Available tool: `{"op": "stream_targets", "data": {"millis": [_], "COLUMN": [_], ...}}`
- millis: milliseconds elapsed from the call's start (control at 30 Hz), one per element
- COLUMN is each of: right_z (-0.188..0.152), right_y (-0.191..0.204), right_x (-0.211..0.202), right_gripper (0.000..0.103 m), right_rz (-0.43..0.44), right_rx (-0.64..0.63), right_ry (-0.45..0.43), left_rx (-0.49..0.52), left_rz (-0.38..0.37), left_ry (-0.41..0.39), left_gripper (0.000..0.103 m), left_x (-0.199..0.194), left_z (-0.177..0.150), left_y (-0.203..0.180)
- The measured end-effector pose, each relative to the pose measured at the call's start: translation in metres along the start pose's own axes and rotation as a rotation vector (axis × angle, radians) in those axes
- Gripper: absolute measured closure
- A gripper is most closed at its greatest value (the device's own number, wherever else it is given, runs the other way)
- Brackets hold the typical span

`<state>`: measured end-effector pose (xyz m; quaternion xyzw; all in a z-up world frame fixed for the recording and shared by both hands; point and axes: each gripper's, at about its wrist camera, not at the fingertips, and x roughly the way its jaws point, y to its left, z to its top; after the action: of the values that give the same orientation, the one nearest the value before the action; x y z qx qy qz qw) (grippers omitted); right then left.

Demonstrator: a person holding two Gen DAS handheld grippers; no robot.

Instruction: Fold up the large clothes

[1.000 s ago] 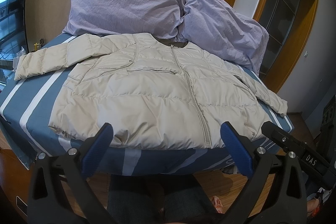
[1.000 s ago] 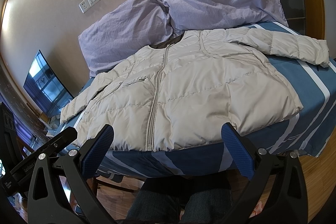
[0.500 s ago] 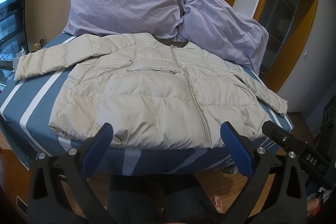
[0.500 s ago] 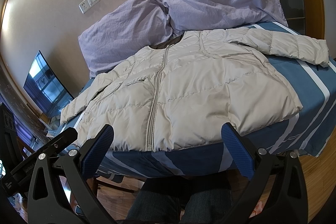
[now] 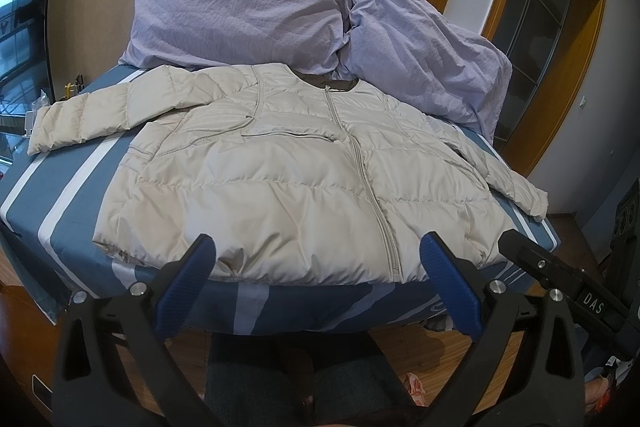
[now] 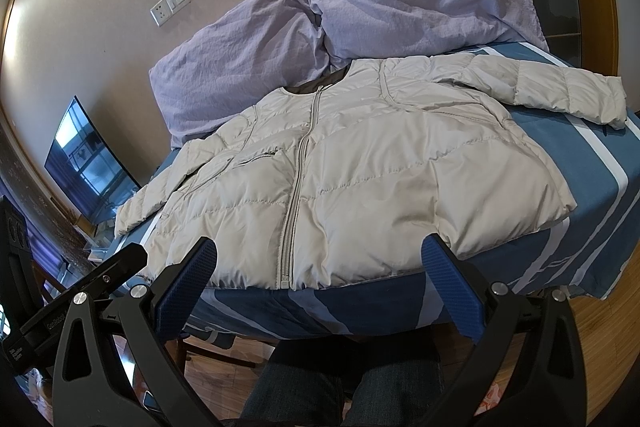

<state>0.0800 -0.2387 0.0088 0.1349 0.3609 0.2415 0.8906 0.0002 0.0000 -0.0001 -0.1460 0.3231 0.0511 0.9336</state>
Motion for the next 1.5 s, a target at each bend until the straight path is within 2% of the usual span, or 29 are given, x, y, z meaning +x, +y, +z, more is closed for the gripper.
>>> {"op": "stream_targets", "data": {"millis": [333, 433, 733, 933, 1100, 1300, 1500], "right_z": [0.002, 0.012, 0.05, 0.081, 0.109, 0.132, 0.145], "right_y": [-0.001, -0.009, -0.058, -0.113, -0.186, -0.273, -0.315], "right_x": [0.0, 0.005, 0.013, 0.029, 0.041, 0.048, 0.051], "right_gripper": [0.001, 0.001, 0.001, 0.001, 0.001, 0.001, 0.001], "right_rz": [-0.009, -0.027, -0.121, -0.253, -0.409, -0.573, -0.747], "right_rx": [0.003, 0.011, 0.091, 0.159, 0.278, 0.443, 0.464], "right_ry": [-0.011, -0.028, -0.084, -0.08, -0.083, -0.032, -0.033], "left_rx": [0.002, 0.006, 0.032, 0.063, 0.097, 0.113, 0.094], "left_rz": [0.001, 0.011, 0.093, 0.152, 0.211, 0.274, 0.313], "left_ry": [0.003, 0.005, 0.032, 0.054, 0.067, 0.095, 0.137], "left_gripper": [0.002, 0.002, 0.002, 0.002, 0.002, 0.002, 0.002], "left_x": [0.001, 0.004, 0.051, 0.088, 0.123, 0.157, 0.181], "left_z": [0.0, 0.004, 0.031, 0.053, 0.077, 0.092, 0.093], "left_y": [0.0, -0.001, 0.016, 0.025, 0.033, 0.043, 0.055]}}
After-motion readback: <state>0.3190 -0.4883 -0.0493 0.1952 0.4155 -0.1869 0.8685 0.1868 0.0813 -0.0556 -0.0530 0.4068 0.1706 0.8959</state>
